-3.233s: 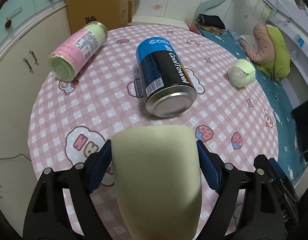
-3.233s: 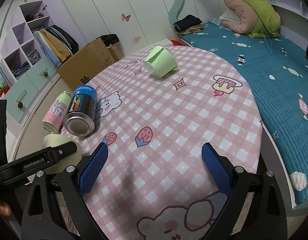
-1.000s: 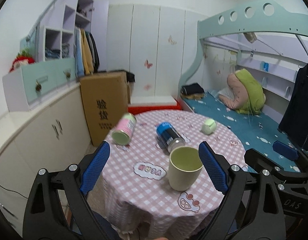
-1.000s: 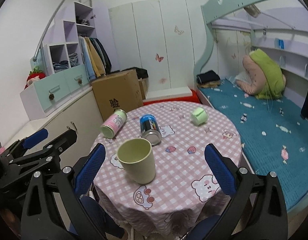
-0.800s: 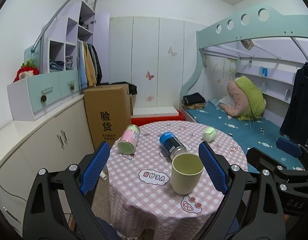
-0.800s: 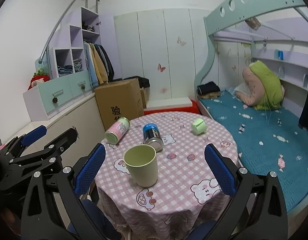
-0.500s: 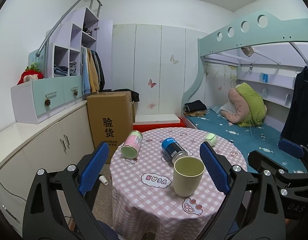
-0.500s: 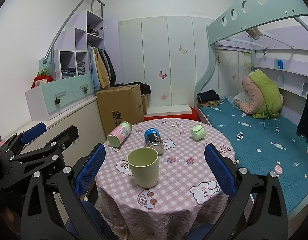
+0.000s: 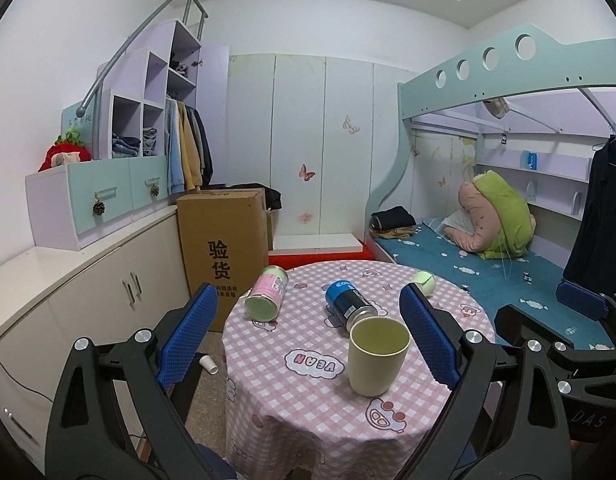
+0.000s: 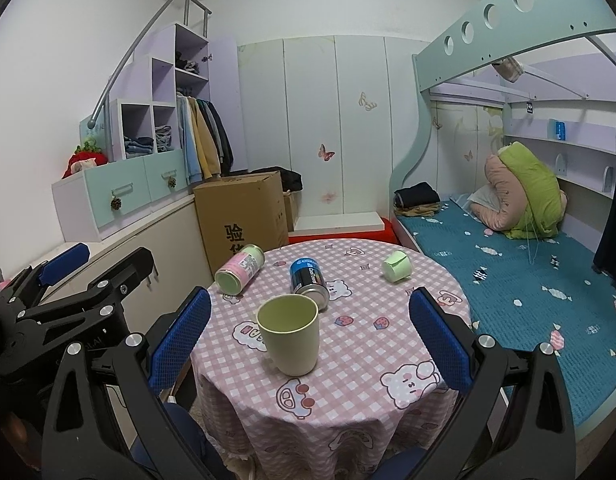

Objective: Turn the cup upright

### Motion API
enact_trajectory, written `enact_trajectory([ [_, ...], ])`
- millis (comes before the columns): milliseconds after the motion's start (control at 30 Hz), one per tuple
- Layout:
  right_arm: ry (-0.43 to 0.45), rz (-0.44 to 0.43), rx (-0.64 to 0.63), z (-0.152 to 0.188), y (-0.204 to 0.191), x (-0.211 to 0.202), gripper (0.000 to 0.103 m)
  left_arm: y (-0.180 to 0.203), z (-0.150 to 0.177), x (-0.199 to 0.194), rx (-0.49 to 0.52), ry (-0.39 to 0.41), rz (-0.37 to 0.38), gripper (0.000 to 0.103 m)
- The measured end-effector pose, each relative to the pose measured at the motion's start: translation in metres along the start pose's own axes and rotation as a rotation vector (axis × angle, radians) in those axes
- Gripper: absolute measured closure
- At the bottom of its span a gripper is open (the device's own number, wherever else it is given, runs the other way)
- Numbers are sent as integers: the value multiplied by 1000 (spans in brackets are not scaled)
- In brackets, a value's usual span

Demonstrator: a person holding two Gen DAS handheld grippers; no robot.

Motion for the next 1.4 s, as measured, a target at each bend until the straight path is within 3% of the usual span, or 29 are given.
enact_trajectory([
  [1400,-4,-9,9,-3,-1,1,7,-1,1,5,-1,-4,-10,10],
])
Point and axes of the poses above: each gripper's, at about its wrist camera, not at the fingertips, and x roughly the way its jaws point, y to its right, z to its underside, the point moved 8 cm from there along x, roughly the way its jaws point, and after that the axes turned 11 degrees about z, right-handed, at the moved point
